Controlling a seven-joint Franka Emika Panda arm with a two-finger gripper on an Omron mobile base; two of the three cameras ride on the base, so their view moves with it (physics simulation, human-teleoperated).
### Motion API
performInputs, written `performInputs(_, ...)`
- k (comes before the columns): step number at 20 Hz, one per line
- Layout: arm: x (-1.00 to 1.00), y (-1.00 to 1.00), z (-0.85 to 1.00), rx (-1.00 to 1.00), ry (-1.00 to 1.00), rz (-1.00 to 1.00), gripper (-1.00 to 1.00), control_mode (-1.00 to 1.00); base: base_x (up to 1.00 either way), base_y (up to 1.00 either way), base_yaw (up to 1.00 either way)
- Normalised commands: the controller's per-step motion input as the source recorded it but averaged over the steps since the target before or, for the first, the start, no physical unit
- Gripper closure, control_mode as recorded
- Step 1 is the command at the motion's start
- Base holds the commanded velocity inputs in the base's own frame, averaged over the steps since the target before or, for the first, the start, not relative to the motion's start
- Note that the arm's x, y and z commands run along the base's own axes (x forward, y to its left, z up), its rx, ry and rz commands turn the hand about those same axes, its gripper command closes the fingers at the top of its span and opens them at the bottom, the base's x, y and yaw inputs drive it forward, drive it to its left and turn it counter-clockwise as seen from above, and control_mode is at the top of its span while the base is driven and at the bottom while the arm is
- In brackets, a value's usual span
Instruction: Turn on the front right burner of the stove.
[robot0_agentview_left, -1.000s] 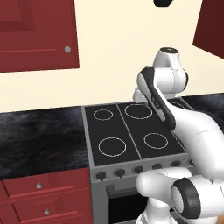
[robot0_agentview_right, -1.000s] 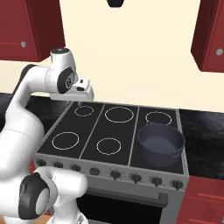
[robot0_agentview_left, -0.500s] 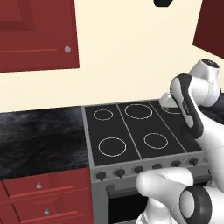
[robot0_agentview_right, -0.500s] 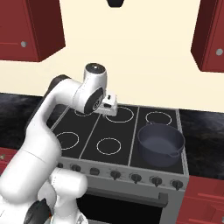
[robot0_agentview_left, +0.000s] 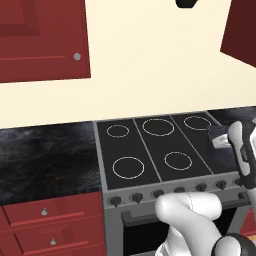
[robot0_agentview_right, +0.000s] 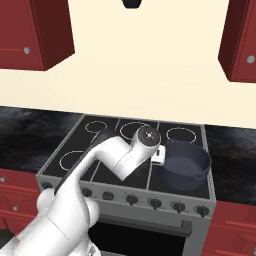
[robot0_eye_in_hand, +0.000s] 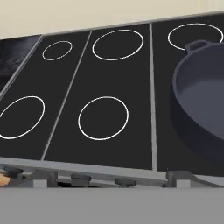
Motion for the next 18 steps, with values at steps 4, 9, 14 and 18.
performInputs(4, -0.88, -0.99, -0.68, -0.02, -0.47, 0.04, -1.0, -1.0, 0.0, 0.0, 0.0)
performInputs(9, -0.55, -1.0, -0.99, -0.13, -0.61, 0.0, -1.0, -1.0, 0.0, 0.0, 0.0)
performInputs(14, -0.4, -0.99, -0.74, -0.09, -0.48, 0.0, -1.0, -1.0, 0.0, 0.0, 0.0)
performInputs(18, -0.18, -0.13, -0.02, 0.0, -0.03, 0.04, -1.0, -1.0, 0.0, 0.0, 0.0)
